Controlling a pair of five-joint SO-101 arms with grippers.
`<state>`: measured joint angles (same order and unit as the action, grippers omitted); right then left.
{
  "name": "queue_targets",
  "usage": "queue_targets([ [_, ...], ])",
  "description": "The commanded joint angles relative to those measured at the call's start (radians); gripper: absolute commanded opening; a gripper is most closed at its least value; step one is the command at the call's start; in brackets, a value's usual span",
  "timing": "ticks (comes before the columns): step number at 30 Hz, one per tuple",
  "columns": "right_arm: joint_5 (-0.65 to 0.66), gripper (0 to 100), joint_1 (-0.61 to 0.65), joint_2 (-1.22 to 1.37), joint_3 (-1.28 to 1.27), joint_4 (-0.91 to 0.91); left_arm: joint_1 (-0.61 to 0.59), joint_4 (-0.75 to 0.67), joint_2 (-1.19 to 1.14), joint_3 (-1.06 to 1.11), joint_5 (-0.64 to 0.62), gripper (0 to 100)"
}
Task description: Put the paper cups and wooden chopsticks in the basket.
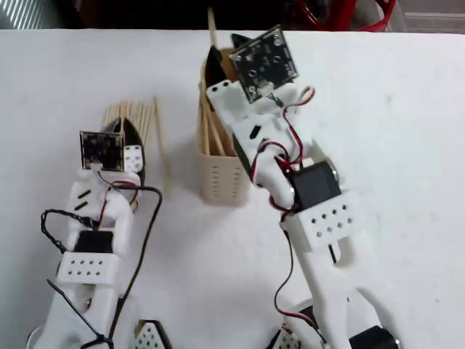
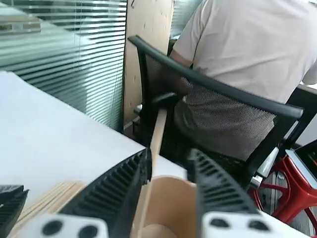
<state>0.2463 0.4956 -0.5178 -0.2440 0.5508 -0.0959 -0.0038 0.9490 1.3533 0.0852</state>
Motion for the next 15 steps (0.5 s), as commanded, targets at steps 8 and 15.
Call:
queue_targets([
  [8,0.002,2.9,-0.193,-0.124,0.011,0.354,-0.007,-0.028,0.036,0.017,0.011,4],
  [15,0.155,1.8,-0.384,-0.354,-0.18,0.595,-0.041,0.003,0.036,-0.002,0.114,5],
])
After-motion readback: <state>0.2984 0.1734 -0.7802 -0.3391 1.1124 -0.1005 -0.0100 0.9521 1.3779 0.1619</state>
